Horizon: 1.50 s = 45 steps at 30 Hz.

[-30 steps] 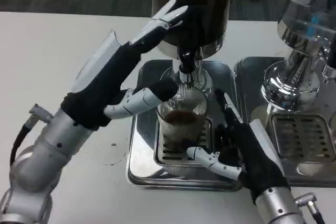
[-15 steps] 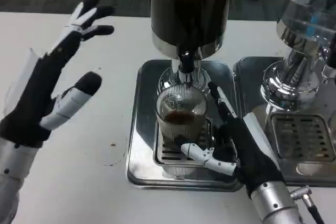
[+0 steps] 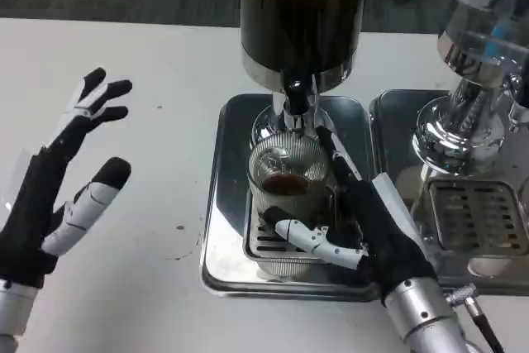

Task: Grasp the cup under the faucet to collect the drink, then remove the cup.

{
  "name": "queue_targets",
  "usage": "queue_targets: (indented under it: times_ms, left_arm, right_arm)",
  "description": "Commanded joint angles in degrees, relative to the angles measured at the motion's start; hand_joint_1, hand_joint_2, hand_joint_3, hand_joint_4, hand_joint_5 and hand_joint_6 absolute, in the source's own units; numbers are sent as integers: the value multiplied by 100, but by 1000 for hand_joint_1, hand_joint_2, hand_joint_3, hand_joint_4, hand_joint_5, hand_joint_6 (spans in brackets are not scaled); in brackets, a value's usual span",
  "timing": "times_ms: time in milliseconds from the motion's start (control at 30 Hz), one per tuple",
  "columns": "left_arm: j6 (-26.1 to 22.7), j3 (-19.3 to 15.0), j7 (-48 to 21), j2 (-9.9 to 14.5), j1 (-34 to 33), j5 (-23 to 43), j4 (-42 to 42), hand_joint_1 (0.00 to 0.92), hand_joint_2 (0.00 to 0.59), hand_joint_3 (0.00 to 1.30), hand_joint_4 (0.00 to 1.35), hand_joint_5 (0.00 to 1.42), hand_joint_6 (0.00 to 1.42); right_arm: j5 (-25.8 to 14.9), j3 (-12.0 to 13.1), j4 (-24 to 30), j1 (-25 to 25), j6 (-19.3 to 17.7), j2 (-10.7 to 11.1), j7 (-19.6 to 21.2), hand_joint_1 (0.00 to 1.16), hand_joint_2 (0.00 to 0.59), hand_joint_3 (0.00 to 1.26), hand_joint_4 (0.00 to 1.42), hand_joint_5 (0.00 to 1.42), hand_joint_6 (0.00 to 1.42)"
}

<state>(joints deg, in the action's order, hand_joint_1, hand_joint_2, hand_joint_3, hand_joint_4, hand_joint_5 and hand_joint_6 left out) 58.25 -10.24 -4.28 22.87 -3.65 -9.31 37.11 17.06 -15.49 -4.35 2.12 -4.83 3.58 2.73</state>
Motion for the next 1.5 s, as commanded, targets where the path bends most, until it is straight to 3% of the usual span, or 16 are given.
queue_targets:
  times_ms: [33, 300, 933, 1233, 1500]
  left_arm:
    - [-98, 162, 213, 99, 235, -403, 322, 0, 153, 188, 0, 210, 27]
    - [-130, 498, 409, 161, 315, -709, 759, 0, 157, 188, 0, 209, 25]
    - [-96, 736, 602, 275, 377, -764, 792, 0, 158, 197, 0, 215, 38]
    - [-107, 719, 586, 281, 386, -706, 778, 0, 158, 207, 0, 219, 41]
    - [-92, 711, 609, 284, 397, -716, 772, 0, 157, 209, 0, 220, 42]
  right_arm:
    - [-77, 44, -185, -112, -143, -102, 31, 732, 185, 0, 0, 0, 0]
    - [-116, 72, -586, -317, -283, -190, 19, 744, 183, 0, 0, 0, 0]
    - [-175, 144, -1121, -483, -536, -430, 158, 844, 182, 0, 0, 29, 132]
    - [-88, 123, -1178, -474, -584, -465, 281, 903, 195, 27, 145, 157, 260]
    - [-7, 104, -1189, -480, -588, -480, 391, 929, 206, 169, 285, 261, 387]
